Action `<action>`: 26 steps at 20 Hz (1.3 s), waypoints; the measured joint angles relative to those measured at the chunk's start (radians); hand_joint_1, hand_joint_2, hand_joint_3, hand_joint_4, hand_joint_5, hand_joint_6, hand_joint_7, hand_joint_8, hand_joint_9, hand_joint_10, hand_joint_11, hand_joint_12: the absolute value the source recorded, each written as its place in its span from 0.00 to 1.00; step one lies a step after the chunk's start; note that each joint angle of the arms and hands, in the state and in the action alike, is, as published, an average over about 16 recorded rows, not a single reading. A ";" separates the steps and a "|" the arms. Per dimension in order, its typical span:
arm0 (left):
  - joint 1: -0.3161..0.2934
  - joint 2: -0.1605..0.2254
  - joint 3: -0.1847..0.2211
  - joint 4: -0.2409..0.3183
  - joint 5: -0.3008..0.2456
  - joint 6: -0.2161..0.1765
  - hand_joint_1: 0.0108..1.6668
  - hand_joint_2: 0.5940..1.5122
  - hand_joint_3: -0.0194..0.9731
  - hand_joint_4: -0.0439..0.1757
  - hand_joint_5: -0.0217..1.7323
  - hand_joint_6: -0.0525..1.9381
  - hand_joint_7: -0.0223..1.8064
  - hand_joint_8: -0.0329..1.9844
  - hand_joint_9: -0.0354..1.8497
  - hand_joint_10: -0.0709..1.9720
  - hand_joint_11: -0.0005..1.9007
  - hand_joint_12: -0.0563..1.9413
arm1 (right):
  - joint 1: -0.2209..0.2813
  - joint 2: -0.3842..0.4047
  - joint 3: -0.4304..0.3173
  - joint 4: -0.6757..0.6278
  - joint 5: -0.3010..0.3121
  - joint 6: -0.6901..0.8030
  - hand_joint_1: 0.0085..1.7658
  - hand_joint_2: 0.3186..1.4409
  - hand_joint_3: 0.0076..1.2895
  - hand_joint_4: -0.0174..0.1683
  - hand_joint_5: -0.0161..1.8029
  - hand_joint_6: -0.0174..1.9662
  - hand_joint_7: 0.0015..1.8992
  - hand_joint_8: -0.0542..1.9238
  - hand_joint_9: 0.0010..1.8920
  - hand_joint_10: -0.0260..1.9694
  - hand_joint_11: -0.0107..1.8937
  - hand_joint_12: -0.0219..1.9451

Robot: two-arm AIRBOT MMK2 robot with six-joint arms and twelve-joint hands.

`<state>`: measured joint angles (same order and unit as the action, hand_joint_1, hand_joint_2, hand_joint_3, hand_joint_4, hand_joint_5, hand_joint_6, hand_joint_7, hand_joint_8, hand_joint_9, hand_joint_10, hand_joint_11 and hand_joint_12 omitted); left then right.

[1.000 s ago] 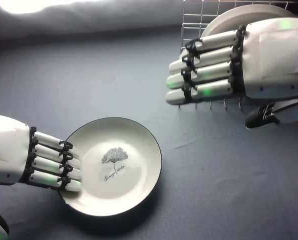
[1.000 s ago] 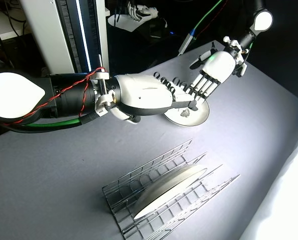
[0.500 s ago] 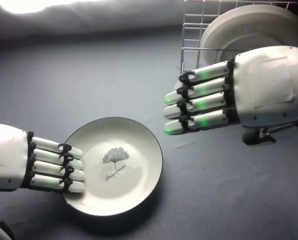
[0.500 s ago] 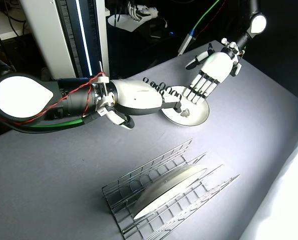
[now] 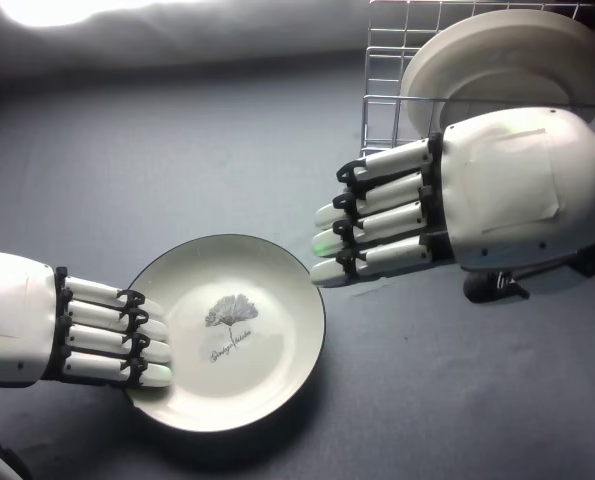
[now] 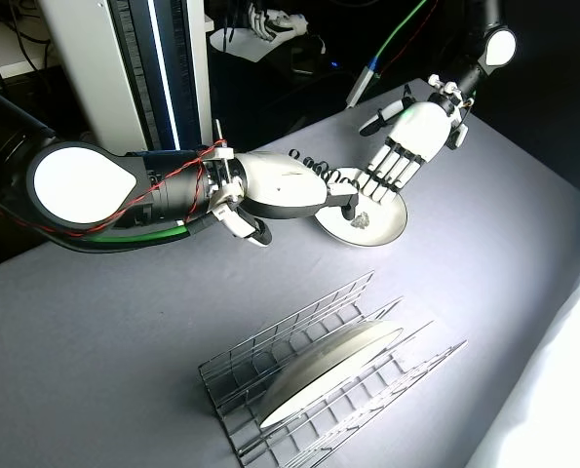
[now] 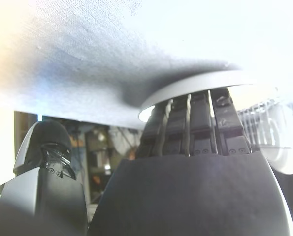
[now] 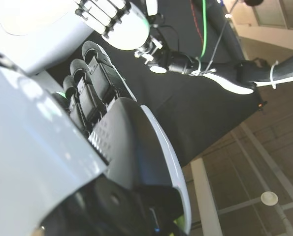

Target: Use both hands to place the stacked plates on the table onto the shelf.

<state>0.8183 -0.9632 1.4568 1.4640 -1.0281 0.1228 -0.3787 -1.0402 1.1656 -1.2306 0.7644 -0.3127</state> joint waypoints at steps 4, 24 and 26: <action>-0.032 0.010 -0.018 0.024 -0.004 0.002 0.01 0.55 0.04 0.16 0.06 0.02 0.05 0.01 0.07 0.03 0.01 0.12 | 0.000 -0.001 -0.012 0.000 -0.006 0.000 0.68 0.56 0.00 0.11 0.13 0.02 0.11 0.04 0.12 0.02 0.01 0.53; -0.217 0.043 0.016 0.241 -0.052 -0.055 0.01 0.56 0.04 0.20 0.05 0.02 0.06 0.02 0.05 0.04 0.01 0.04 | 0.001 0.002 -0.030 0.000 -0.007 -0.001 0.60 0.59 0.00 0.11 0.08 0.02 0.06 0.03 0.08 0.02 0.01 0.40; -0.214 0.038 0.031 0.240 -0.050 -0.057 0.01 0.56 0.04 0.19 0.05 0.02 0.06 0.02 0.05 0.04 0.01 0.04 | 0.001 0.002 -0.030 0.000 -0.006 -0.001 0.61 0.59 0.00 0.11 0.08 0.02 0.07 0.03 0.08 0.02 0.01 0.41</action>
<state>0.6039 -0.9257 1.4882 1.7040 -1.0782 0.0659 -0.3778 -1.0383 1.1360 -1.2305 0.7579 -0.3142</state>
